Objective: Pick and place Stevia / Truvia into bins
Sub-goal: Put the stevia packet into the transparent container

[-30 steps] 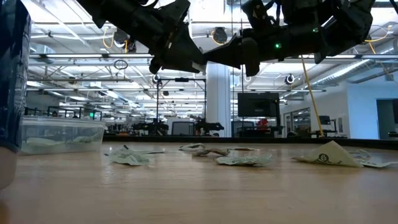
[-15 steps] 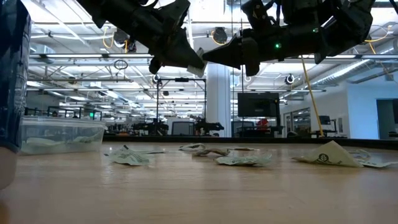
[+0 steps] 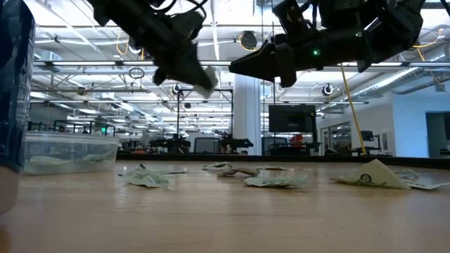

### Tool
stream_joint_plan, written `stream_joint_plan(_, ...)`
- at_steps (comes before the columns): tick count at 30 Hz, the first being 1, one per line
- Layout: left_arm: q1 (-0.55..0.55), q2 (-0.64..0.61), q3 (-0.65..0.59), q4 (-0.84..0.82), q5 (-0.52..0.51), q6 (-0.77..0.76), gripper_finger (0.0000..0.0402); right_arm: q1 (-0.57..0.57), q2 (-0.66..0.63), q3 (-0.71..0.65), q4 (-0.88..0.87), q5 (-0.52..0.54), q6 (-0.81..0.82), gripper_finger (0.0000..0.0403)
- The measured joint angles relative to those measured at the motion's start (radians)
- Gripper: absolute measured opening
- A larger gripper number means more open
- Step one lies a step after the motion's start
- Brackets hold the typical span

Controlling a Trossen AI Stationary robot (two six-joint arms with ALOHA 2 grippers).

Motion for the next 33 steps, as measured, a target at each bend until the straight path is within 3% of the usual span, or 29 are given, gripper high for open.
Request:
stream_joint_plan(7,-0.098,-0.140,0.000,-0.497,0.040,-0.200,0.0007,0.000,0.000,0.000,-0.034,0.087,-0.016,0.0135)
stream_joint_plan(12,-0.235,-0.160,-0.014,-0.806,0.011,-0.547,0.0013,-0.009,0.000,0.000,-0.065,0.103,-0.029,0.0136)
stream_joint_plan(20,-0.378,-0.128,-0.171,-0.708,0.000,-0.928,0.0019,-0.009,0.000,0.000,-0.069,0.103,-0.014,0.0137)
stream_joint_plan(25,-0.387,-0.129,-0.179,-0.708,-0.011,-0.904,0.0055,-0.010,0.000,0.000,-0.068,0.102,-0.021,0.0137)
stream_joint_plan(33,-0.385,-0.131,-0.179,-0.546,-0.006,-0.780,0.0063,-0.010,0.000,0.000,-0.068,0.101,-0.045,0.0137)
